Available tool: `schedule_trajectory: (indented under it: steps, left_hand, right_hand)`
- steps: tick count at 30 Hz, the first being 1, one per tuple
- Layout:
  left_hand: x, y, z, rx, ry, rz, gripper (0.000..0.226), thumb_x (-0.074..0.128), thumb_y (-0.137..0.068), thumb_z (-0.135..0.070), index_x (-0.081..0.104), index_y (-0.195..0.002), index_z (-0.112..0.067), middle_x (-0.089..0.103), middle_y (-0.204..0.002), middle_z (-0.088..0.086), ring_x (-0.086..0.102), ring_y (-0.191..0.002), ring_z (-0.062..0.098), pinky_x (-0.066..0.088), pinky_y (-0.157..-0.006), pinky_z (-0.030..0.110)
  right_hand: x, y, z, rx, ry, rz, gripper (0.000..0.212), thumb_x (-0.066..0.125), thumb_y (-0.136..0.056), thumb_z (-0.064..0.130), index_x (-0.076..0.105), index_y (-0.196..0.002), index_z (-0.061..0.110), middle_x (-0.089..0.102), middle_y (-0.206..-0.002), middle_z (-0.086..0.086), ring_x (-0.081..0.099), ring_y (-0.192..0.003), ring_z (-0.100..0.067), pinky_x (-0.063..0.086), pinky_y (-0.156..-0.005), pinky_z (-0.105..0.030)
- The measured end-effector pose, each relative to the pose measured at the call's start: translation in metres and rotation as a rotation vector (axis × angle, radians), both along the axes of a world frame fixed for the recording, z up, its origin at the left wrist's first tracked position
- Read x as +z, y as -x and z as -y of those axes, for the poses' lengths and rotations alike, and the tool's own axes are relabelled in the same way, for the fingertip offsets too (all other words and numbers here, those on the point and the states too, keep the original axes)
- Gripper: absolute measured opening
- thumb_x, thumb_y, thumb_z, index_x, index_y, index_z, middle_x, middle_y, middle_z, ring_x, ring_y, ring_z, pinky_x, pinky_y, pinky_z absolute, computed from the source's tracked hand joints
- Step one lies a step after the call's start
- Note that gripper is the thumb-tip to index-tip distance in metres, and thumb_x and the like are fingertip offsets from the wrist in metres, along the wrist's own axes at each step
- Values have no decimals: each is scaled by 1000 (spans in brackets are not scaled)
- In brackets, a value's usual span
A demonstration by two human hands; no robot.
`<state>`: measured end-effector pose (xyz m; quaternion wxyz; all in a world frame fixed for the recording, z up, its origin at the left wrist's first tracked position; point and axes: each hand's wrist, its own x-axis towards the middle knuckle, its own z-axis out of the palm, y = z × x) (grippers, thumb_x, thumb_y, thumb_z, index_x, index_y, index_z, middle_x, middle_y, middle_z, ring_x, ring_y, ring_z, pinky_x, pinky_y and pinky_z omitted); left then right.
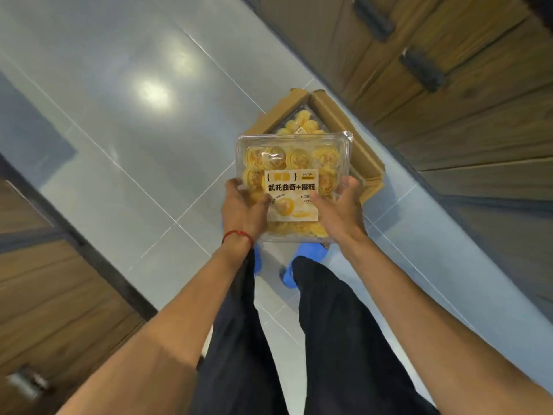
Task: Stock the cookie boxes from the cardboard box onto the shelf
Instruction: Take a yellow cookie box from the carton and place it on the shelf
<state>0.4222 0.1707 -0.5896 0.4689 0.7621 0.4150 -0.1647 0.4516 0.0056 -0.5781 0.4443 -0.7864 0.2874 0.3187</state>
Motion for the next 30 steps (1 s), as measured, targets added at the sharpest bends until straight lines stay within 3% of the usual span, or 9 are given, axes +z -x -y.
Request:
schedule_trajectory:
  steps: [4,8,11,16,18,21,25,27,30]
  left_hand:
    - [60,60,-10,116,-7,74,54,74,-81,-21,44,-126,-18,59,-107,-3,61,-92,14,43,-69,14]
    - [113,132,-28,214,-21,143,53,74,-81,-27,39,-121,-30,56,-112,-5,58,-99,12,52,-85,32]
    - [150,191,-45,300,-23,187,51,74,-82,-29,40,-119,-31,58,-115,-5,59,-100,7,55,-90,38]
    - [211,292,-75,424,-71,259,51,73,-82,-34,40,-120,-30,58,-117,-2,60,-103,15,55,-90,42]
    - [233,329,-86,472,-115,286,52,73,-82,-36,40,-121,-31,57,-120,-1,60,-106,16,54,-92,40]
    - [263,378,-104,576,-156,318,55,74,-82,-37,42,-125,-27,59,-120,-2,61,-105,13,55,-91,40]
    - [293,429,-122,733,-229,333,60,75,-83,-35,42,-130,-21,58,-125,1,60,-111,16,52,-92,35]
    - [306,447,-130,823,-280,326,57,76,-83,-32,43,-128,-18,58,-124,1,59,-109,15,49,-85,23]
    - [326,466,-143,958,-358,304,44,75,-84,-28,45,-116,-23,59,-112,-3,60,-95,7,47,-73,12]
  right_hand:
    - [64,45,-10,71,-35,48,82,74,-78,44,30,-145,27,54,-144,3,54,-131,-21,48,-107,-51]
    - [102,99,-30,151,-82,78,84,66,-59,61,28,-132,47,55,-138,11,55,-128,-19,46,-106,-57]
    - [137,144,-52,245,-147,128,92,74,-67,53,27,-145,40,54,-142,8,55,-130,-20,49,-104,-54]
    - [210,214,-89,434,-234,171,82,74,-92,16,22,-155,19,47,-135,10,57,-103,4,50,-87,-18]
    - [234,238,-104,530,-248,207,83,74,-92,16,21,-156,17,50,-139,5,56,-112,-3,46,-90,-18]
    - [261,268,-134,650,-288,242,82,75,-91,15,25,-156,18,51,-129,5,54,-95,9,45,-68,-3]
    - [286,298,-180,797,-364,217,80,74,-91,14,25,-155,21,53,-134,0,57,-100,1,51,-85,-22]
    - [296,309,-204,877,-407,204,79,72,-92,12,27,-155,21,53,-130,1,54,-96,6,51,-85,-24]
    - [310,320,-240,975,-465,199,78,73,-89,10,30,-153,23,55,-135,-1,60,-105,-6,55,-99,-39]
